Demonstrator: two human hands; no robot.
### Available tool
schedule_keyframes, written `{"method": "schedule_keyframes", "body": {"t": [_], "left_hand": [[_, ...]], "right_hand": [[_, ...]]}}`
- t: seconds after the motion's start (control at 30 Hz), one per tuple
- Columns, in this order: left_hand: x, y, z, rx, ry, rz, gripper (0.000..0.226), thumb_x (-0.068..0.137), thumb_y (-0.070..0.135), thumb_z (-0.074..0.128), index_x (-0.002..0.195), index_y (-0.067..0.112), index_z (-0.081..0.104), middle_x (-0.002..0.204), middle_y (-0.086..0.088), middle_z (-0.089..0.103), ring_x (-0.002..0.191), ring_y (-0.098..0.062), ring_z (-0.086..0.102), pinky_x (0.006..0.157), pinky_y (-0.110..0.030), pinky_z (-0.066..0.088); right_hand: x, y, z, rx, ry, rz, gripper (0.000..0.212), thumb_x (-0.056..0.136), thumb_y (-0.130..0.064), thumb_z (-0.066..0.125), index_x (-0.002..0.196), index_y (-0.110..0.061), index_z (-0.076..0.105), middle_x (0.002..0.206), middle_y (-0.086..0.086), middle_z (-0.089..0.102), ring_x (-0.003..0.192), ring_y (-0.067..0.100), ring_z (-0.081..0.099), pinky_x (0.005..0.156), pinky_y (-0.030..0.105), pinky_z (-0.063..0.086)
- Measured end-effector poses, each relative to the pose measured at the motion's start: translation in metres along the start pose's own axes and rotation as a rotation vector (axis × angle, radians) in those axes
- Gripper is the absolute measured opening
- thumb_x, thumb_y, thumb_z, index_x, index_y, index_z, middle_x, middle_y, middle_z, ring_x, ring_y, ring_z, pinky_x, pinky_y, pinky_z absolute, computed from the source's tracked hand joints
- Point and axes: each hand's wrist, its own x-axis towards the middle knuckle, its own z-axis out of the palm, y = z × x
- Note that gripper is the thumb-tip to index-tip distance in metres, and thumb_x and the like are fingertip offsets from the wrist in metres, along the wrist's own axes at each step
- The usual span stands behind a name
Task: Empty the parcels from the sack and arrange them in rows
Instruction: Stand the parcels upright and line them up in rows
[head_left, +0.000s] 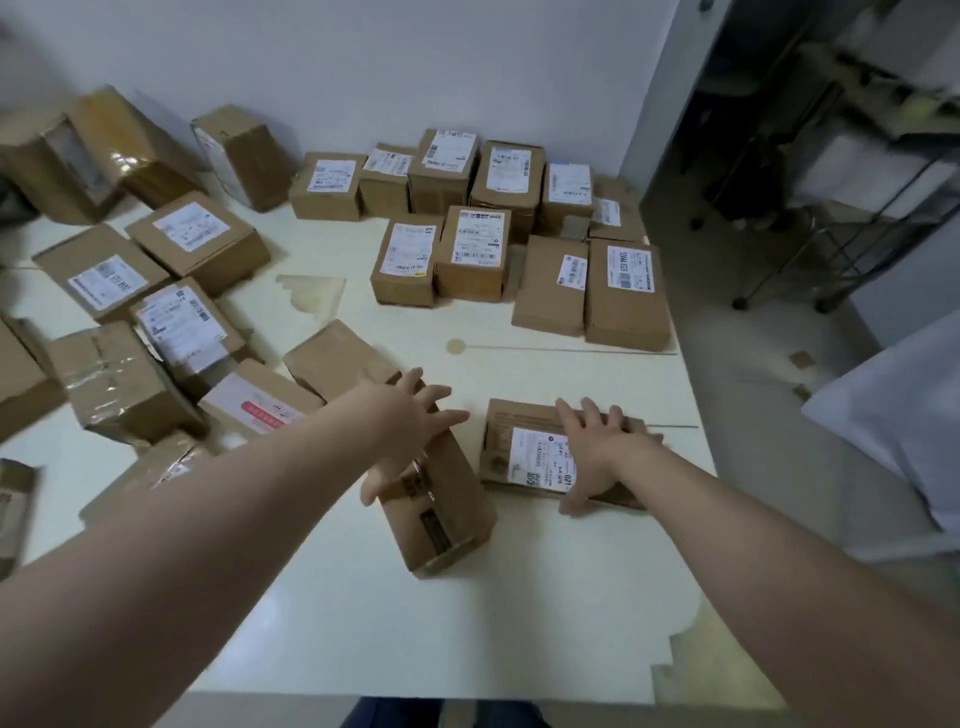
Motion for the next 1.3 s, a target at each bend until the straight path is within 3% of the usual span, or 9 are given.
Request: {"method": "schedule_keyframes", "body": {"t": [0.27, 0.4, 0.5, 0.87, 0.97, 1.07, 1.13, 1.2, 1.3], "left_hand": [[0.014, 0.014, -0.027, -0.491, 0.28, 0.156, 0.091, 0.081, 0.038, 0.076, 0.151, 0.05, 0.019, 0.163, 0.008, -0.004, 0.15, -0.03, -0.008, 0.118, -0.055, 0.021], [0.036, 0.029, -0.036, -0.75, 0.631, 0.079, 0.045, 0.091, 0.048, 0.06, 0.135, 0.04, 0.055, 0.154, -0.002, 0.033, 0.142, -0.027, 0.028, 0.114, -0.043, 0.027], [0.049, 0.038, -0.04, -0.853, 0.65, 0.076, 0.035, 0.093, 0.049, 0.057, 0.124, 0.034, 0.066, 0.143, -0.001, 0.047, 0.131, -0.018, 0.045, 0.105, -0.033, 0.036], [0.043, 0.039, -0.076, -1.441, 0.854, -0.21, 0.114, 0.071, 0.05, 0.081, 0.155, 0.039, 0.005, 0.163, -0.003, -0.01, 0.151, -0.028, -0.003, 0.121, -0.051, 0.016], [0.045, 0.027, -0.053, -1.643, 0.728, -0.229, 0.11, 0.078, 0.01, 0.079, 0.156, 0.036, 0.007, 0.161, -0.005, 0.0, 0.142, -0.032, 0.03, 0.09, -0.034, 0.051], [0.052, 0.02, -0.025, -1.614, 0.654, -0.387, 0.071, 0.09, 0.014, 0.06, 0.153, 0.027, 0.03, 0.152, -0.011, 0.032, 0.1, -0.024, 0.055, 0.059, -0.024, 0.044], [0.048, 0.023, -0.026, -1.829, 0.583, -0.398, 0.075, 0.087, 0.053, 0.063, 0.149, 0.02, 0.035, 0.139, -0.004, 0.049, 0.104, -0.023, 0.055, 0.076, -0.03, 0.045], [0.051, 0.027, -0.031, -1.916, 0.471, -0.408, 0.125, 0.051, 0.087, 0.067, 0.149, 0.024, 0.023, 0.14, -0.003, 0.048, 0.125, -0.03, 0.05, 0.097, -0.042, 0.045], [0.065, 0.032, -0.024, -1.791, 0.431, -0.428, 0.113, 0.054, 0.063, 0.071, 0.148, 0.026, 0.021, 0.13, -0.008, 0.055, 0.119, -0.031, 0.057, 0.09, -0.046, 0.055]], "right_hand": [[-0.026, 0.045, 0.04, 0.399, 0.167, 0.129, 0.125, 0.061, -0.056, 0.073, 0.15, -0.037, -0.014, 0.142, 0.013, 0.023, 0.131, 0.038, 0.022, 0.103, 0.056, 0.038], [-0.035, 0.068, 0.044, 0.433, 0.171, 0.148, 0.124, 0.051, -0.067, 0.068, 0.147, -0.048, -0.009, 0.139, 0.007, 0.025, 0.13, 0.033, 0.022, 0.102, 0.058, 0.038], [-0.038, 0.071, 0.051, 0.349, 0.196, 0.149, 0.12, 0.056, -0.071, 0.07, 0.147, -0.046, -0.005, 0.137, 0.004, 0.026, 0.128, 0.031, 0.024, 0.099, 0.059, 0.037], [-0.04, 0.071, 0.016, 0.826, 0.369, 0.132, 0.097, 0.069, -0.056, 0.071, 0.149, -0.045, 0.018, 0.14, 0.002, 0.031, 0.133, 0.03, 0.023, 0.103, 0.044, 0.034], [-0.039, 0.077, 0.003, 0.98, 0.357, 0.083, 0.093, 0.074, -0.057, 0.072, 0.15, -0.045, 0.02, 0.145, 0.004, 0.031, 0.138, 0.03, 0.024, 0.108, 0.042, 0.03], [-0.038, 0.075, -0.001, 0.877, 0.292, 0.075, 0.097, 0.073, -0.06, 0.072, 0.151, -0.045, 0.016, 0.147, 0.004, 0.031, 0.138, 0.031, 0.025, 0.11, 0.043, 0.03], [-0.039, 0.067, -0.003, 0.789, 0.233, 0.017, 0.099, 0.074, -0.058, 0.073, 0.152, -0.044, 0.014, 0.149, 0.002, 0.029, 0.139, 0.031, 0.022, 0.111, 0.043, 0.028], [-0.039, 0.055, -0.004, 0.739, 0.173, -0.081, 0.102, 0.073, -0.057, 0.075, 0.153, -0.043, 0.014, 0.151, 0.001, 0.027, 0.14, 0.029, 0.02, 0.113, 0.045, 0.026], [-0.031, 0.044, -0.008, 0.774, 0.231, 0.045, 0.104, 0.07, -0.06, 0.075, 0.153, -0.04, 0.016, 0.147, 0.007, 0.028, 0.138, 0.033, 0.022, 0.109, 0.044, 0.03]]}}
